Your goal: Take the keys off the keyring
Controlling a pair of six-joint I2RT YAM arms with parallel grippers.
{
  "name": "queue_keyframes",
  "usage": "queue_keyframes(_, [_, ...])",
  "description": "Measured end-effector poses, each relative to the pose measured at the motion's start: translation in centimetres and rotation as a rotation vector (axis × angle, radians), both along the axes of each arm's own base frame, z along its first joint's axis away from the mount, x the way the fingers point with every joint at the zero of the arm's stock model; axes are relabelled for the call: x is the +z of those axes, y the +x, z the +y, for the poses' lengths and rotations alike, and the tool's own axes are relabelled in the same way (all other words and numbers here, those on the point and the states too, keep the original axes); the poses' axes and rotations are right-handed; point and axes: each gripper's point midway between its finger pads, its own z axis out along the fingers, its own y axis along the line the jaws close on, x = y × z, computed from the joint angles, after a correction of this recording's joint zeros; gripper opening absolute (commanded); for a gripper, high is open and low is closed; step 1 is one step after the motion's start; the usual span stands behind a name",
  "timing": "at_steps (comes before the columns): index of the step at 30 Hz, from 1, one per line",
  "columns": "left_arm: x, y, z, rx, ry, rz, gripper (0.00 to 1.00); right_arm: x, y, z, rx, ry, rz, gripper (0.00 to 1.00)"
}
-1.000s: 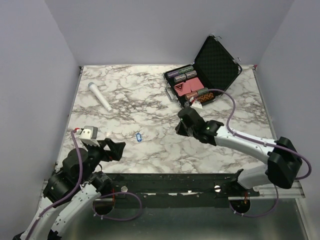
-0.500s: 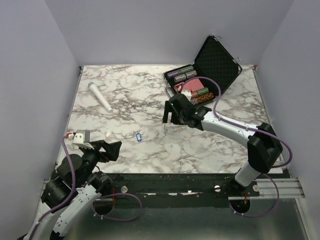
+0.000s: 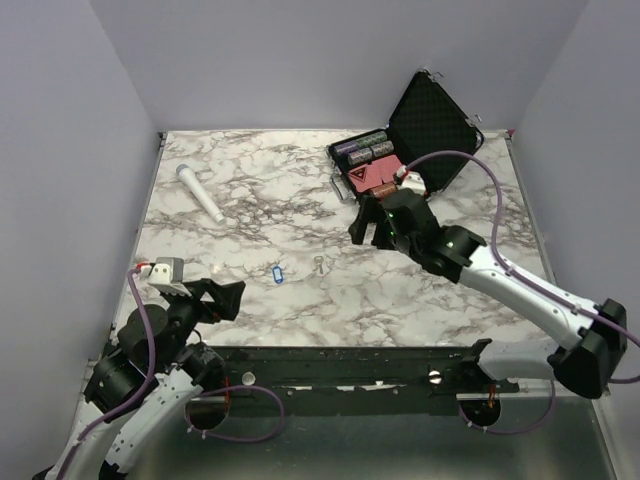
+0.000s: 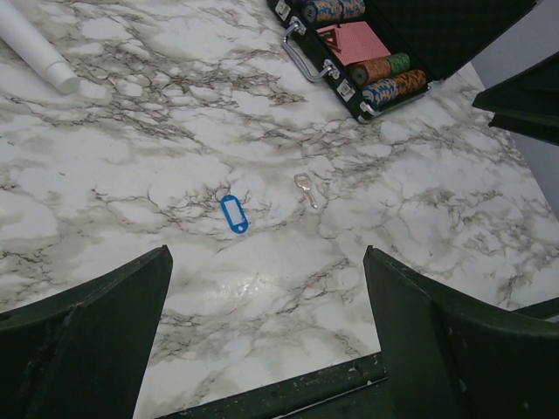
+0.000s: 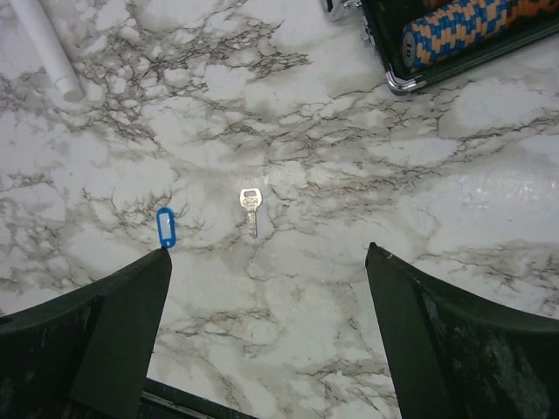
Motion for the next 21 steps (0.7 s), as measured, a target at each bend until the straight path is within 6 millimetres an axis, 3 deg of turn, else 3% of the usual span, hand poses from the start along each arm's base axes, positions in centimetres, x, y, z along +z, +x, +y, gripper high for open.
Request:
queue_keyframes(4, [0.0, 0.1, -0.1, 0.000, 0.002, 0.003, 0.99, 1.1, -1.4, -2.3, 0.001, -0.001, -0.057, 1.00])
queue_keyframes(12, [-0.8, 0.6, -0.4, 0.000, 0.027, 0.032, 0.99, 3.1, -2.2, -7.5, -0.108, -0.059, -0.201, 1.00])
queue_keyframes(15, [-1.2, 0.9, -0.7, 0.000, 0.046, 0.056, 0.99, 3.3, -2.2, -7.8, -0.109, -0.068, -0.210, 1.00])
queue_keyframes(21, [-1.6, 1.0, -0.8, -0.001, 0.064, 0.073, 0.99, 0.8, -3.3, -7.0, -0.056, -0.071, -0.120, 1.00])
